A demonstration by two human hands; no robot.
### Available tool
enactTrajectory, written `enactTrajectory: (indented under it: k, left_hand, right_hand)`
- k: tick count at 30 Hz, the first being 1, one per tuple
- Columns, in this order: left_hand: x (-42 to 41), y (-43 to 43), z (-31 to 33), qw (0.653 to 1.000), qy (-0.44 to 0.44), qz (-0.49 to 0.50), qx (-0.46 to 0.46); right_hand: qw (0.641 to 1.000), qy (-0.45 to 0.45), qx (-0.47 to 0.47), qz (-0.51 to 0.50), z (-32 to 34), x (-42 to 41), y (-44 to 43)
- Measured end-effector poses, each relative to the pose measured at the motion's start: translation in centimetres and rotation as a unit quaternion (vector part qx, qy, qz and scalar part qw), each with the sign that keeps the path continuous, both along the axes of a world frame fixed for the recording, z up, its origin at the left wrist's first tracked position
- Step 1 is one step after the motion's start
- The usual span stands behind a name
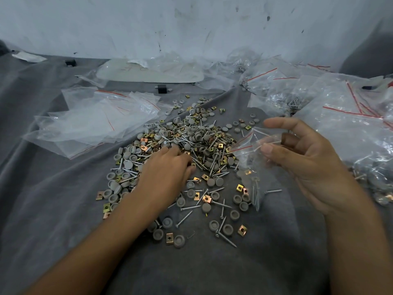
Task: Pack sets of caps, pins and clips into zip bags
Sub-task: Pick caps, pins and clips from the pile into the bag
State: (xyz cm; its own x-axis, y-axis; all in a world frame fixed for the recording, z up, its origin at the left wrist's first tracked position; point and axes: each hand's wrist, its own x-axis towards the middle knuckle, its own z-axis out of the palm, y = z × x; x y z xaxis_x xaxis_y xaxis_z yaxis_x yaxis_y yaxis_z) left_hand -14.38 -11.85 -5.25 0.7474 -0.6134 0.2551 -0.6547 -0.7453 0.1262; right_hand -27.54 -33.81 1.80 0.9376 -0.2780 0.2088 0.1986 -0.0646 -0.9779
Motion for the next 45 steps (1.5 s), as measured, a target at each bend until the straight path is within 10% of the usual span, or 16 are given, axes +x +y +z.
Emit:
enactTrajectory:
  k: [19, 26, 45]
  left_hand:
    - [0.8, 1.0, 1.4, 0.984, 0.107, 0.023, -0.138]
    - [-1.2, 0.0, 4.9, 0.837, 0.329, -0.153, -0.409]
    - [-3.7, -1.8, 3.9, 0.863, 0.179, -0.131, -0.453]
  right_hand:
    - [0.995, 0.049, -0.069, 0.047, -0.6, 0.4, 1.1]
    - [0.990, 0.071, -0.100, 0.071, -0.7, 0.6, 1.5]
    - [0.989, 0.058, -0.121, 0.070, -1.2, 1.2, 1.6]
